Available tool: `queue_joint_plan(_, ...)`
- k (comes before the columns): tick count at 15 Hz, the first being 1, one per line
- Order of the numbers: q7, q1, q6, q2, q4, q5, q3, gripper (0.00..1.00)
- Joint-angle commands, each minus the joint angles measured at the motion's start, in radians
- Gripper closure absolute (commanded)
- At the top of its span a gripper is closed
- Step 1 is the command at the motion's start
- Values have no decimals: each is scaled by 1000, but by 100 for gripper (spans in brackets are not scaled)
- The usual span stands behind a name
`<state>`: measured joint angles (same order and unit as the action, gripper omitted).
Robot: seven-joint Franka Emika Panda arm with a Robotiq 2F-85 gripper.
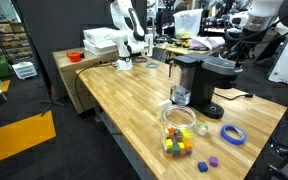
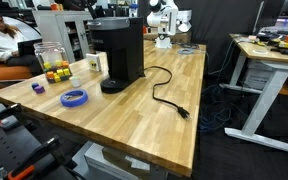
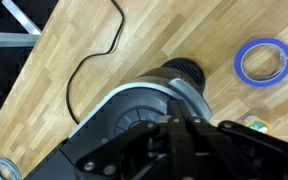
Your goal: Close the water reservoir lid on the Keurig machine
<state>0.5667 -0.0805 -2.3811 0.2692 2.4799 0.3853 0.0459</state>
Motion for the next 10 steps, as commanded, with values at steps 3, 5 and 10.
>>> queue_joint_plan(3,-52,0,37,82,-82,28,16,100)
queue_joint_plan(5,-46,-1,32,79,-84,22,12,87)
queue_joint_plan(10,-55,2,46,91,-81,8,8,48)
